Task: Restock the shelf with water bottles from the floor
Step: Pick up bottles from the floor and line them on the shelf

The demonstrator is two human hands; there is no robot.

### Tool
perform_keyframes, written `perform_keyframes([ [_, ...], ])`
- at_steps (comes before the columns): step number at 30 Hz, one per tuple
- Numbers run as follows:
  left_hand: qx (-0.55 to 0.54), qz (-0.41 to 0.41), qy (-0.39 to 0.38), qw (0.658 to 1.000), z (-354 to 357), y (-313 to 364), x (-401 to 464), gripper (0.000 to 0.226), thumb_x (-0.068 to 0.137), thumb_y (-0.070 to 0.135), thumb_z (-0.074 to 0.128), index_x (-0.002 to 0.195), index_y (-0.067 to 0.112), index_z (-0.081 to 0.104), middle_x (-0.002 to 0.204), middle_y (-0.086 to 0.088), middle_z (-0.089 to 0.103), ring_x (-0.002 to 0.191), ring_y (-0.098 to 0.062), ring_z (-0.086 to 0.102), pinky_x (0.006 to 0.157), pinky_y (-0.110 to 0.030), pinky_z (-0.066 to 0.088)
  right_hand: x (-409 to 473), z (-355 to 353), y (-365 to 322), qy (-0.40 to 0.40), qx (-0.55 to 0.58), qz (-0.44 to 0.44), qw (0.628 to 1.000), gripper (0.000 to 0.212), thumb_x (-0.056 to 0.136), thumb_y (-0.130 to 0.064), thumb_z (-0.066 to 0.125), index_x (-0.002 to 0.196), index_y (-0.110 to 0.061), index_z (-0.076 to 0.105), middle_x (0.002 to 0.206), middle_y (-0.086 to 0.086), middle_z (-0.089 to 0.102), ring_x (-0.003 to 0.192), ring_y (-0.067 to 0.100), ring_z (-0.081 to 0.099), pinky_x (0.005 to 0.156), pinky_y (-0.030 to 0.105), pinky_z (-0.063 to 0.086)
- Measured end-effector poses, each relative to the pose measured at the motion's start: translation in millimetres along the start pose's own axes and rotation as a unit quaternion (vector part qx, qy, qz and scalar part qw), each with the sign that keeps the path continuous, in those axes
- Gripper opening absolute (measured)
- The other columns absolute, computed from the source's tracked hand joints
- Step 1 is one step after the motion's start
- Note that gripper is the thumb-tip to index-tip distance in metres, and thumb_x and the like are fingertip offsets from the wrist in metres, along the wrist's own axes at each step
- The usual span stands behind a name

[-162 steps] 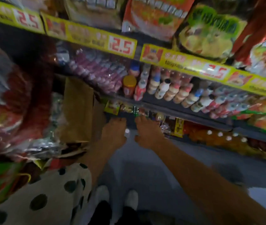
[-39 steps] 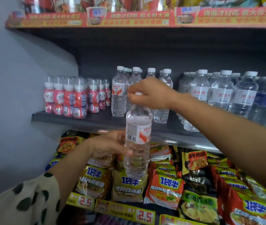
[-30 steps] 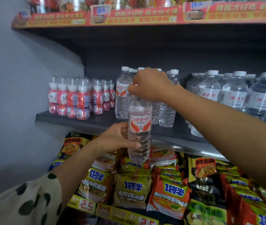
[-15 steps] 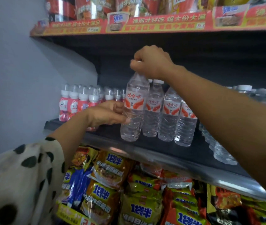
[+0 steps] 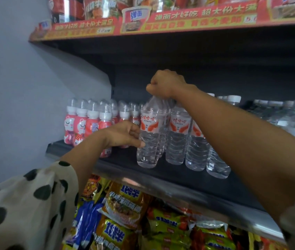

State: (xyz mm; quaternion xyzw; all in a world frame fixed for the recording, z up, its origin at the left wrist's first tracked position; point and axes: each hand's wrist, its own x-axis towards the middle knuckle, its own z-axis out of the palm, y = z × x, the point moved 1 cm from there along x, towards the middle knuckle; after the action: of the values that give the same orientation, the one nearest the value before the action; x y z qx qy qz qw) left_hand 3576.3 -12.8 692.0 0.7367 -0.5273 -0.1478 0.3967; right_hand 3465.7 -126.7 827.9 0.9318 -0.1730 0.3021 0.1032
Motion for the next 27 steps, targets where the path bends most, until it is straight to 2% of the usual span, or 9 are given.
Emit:
perform_keyframes([
  [6,0.02,-0.006,-0.023,1.0,-0.4,1.5,1.3,0.066,0.075,0.031,0.079,0.13,0.005,0.053,0.127,-0.008,0.061,0.115,-0.02,0.059,0.095,-0.04,0.052,8.3,3.3,8.4,-0.036,-0.005,0.012,0.999,0.034,0.087,-0.035,0.046,0.06,-0.015,0.048,0.071,-0.001,0.052,0.069,0.021,0.052,0.055,0.026,0.032],
  [9,0.026,-0.005,-0.002,1.0,3.5,4.7,-0.1,0.063,0.074,0.029,0.08,0.125,0.003,0.055,0.121,-0.011,0.063,0.107,-0.018,0.06,0.092,-0.036,0.052,9.0,5.1,13.7,-0.044,0.01,0.0,0.999,0.031,0.087,-0.032,0.044,0.063,-0.014,0.049,0.073,0.0,0.055,0.069,0.021,0.053,0.054,0.026,0.033],
  [12,0.03,0.002,0.033,0.999,7.7,6.2,-3.9,0.059,0.072,0.029,0.082,0.117,0.0,0.057,0.112,-0.007,0.064,0.106,-0.021,0.062,0.091,-0.029,0.048,9.2,4.5,14.4,-0.048,0.028,-0.016,0.998,0.032,0.087,-0.033,0.045,0.06,-0.015,0.047,0.069,0.0,0.053,0.067,0.021,0.051,0.056,0.027,0.036],
  [14,0.027,0.001,0.041,0.999,8.1,4.8,-5.7,0.056,0.071,0.03,0.083,0.109,-0.003,0.058,0.103,-0.002,0.065,0.097,-0.016,0.063,0.088,-0.026,0.045,8.8,4.5,11.0,-0.044,0.026,-0.03,0.998,0.036,0.09,-0.035,0.045,0.06,-0.015,0.048,0.068,-0.001,0.052,0.067,0.021,0.051,0.056,0.027,0.036],
  [17,0.015,-0.002,0.046,0.999,9.7,0.4,-7.2,0.052,0.07,0.031,0.083,0.104,0.001,0.06,0.087,0.0,0.065,0.086,-0.011,0.06,0.09,-0.026,0.046,6.9,6.7,7.5,-0.027,-0.008,-0.048,0.998,0.039,0.094,-0.041,0.041,0.077,-0.014,0.061,0.082,0.003,0.059,0.077,0.023,0.055,0.061,0.03,0.036],
  [19,0.007,0.003,0.053,0.999,12.3,-1.1,-8.6,0.053,0.071,0.03,0.082,0.106,-0.002,0.059,0.096,-0.006,0.067,0.084,-0.01,0.059,0.092,-0.027,0.047,5.1,8.1,8.8,-0.015,-0.027,-0.055,0.998,0.042,0.096,-0.046,0.038,0.085,-0.014,0.063,0.089,0.004,0.06,0.081,0.025,0.056,0.065,0.031,0.035],
  [21,0.005,0.007,0.06,0.998,14.7,-1.4,-9.5,0.056,0.072,0.029,0.082,0.108,-0.006,0.058,0.103,-0.004,0.065,0.083,-0.01,0.059,0.096,-0.029,0.047,3.4,9.0,10.6,-0.008,-0.037,-0.059,0.998,0.043,0.096,-0.049,0.037,0.089,-0.014,0.061,0.092,0.005,0.058,0.082,0.025,0.055,0.066,0.031,0.034],
  [25,0.01,0.001,0.065,0.998,15.6,-0.9,-11.0,0.058,0.07,0.031,0.081,0.114,0.0,0.059,0.107,-0.012,0.066,0.098,-0.015,0.062,0.099,-0.031,0.047,-1.9,8.2,10.0,-0.007,-0.045,-0.059,0.997,0.049,0.096,-0.055,0.034,0.102,-0.012,0.057,0.096,0.005,0.054,0.084,0.025,0.052,0.068,0.032,0.035],
  [27,0.023,-0.004,0.061,0.998,16.7,0.8,-12.9,0.062,0.07,0.031,0.081,0.12,0.003,0.058,0.113,-0.009,0.065,0.106,-0.017,0.062,0.099,-0.03,0.046,-4.7,6.2,9.1,-0.011,-0.04,-0.055,0.998,0.053,0.096,-0.058,0.032,0.108,-0.012,0.056,0.1,0.006,0.054,0.086,0.024,0.052,0.069,0.033,0.036],
])
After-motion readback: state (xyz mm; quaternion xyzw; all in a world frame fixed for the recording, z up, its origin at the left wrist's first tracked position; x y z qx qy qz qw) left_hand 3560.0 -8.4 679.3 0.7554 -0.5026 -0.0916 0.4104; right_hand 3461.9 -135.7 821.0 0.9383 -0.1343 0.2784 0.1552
